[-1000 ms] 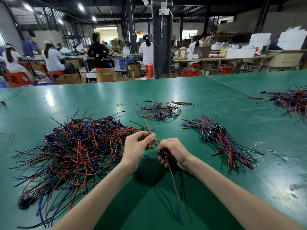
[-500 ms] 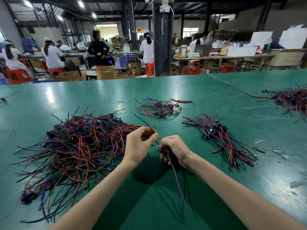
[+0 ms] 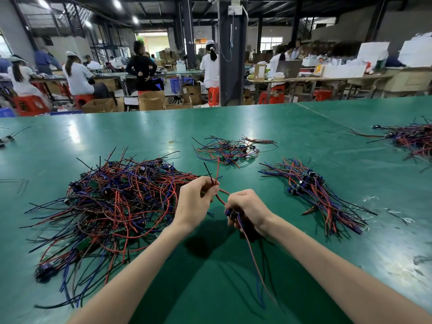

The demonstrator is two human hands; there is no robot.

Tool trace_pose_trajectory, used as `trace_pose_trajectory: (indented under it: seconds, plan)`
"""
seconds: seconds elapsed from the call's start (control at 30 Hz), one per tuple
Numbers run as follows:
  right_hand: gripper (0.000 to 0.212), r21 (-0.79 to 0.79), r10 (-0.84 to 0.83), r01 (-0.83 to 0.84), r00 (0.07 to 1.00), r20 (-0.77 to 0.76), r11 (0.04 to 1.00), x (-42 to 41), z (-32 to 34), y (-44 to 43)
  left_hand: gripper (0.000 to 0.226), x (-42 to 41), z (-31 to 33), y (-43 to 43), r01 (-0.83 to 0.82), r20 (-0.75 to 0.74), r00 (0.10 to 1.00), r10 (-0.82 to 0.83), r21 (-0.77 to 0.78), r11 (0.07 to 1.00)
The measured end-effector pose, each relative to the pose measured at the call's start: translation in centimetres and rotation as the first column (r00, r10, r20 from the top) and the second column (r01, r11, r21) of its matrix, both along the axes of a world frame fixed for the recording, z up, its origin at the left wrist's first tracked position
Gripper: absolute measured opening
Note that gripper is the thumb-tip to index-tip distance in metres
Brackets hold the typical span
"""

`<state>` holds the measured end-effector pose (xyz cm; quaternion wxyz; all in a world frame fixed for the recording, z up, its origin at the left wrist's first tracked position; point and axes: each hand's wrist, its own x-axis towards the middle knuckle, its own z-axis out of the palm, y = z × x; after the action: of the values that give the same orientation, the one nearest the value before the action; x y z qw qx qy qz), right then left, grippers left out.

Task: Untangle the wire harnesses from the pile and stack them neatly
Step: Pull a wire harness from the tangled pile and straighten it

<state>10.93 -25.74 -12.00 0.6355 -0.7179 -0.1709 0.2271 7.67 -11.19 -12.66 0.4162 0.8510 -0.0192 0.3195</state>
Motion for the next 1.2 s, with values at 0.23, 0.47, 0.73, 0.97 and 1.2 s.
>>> trace_pose_trajectory:
  seconds: [0.23, 0.47, 0.73, 0.97, 1.2]
  plan:
    - [0.015, 0.057, 0.110, -0.108, 0.993, -0.035, 0.992, 0.0, 0.3, -0.5, 0.008, 0.3, 0.4, 0.2, 0.024, -0.088, 0.995, -0.055, -0.321, 0.947]
    - [0.027, 0.132, 0.179, -0.173, 0.983, -0.034, 0.976, 0.3, 0.4, -0.5, 0.012, 0.2, 1.0, -0.3, 0.102, -0.114, 0.962, -0.247, -0.691, 0.716]
    - [0.025, 0.100, 0.087, -0.087, 0.996, 0.012, 0.991, 0.5, 0.9, -0.6, 0.011, -0.1, 1.0, -0.5, 0.142, -0.118, 0.946, -0.303, -0.688, 0.712]
    - [0.025, 0.057, 0.052, -0.054, 0.998, 0.044, 0.997, 0.4, 0.9, -0.5, 0.012, -0.1, 0.7, -0.8, 0.164, -0.093, 0.944, -0.315, -0.698, 0.697]
    - [0.031, 0.023, 0.043, -0.044, 0.997, 0.056, 0.999, 0.1, 0.7, -0.3, 0.013, 0.3, 0.2, 0.4, 0.049, -0.089, 0.987, -0.132, -0.621, 0.782]
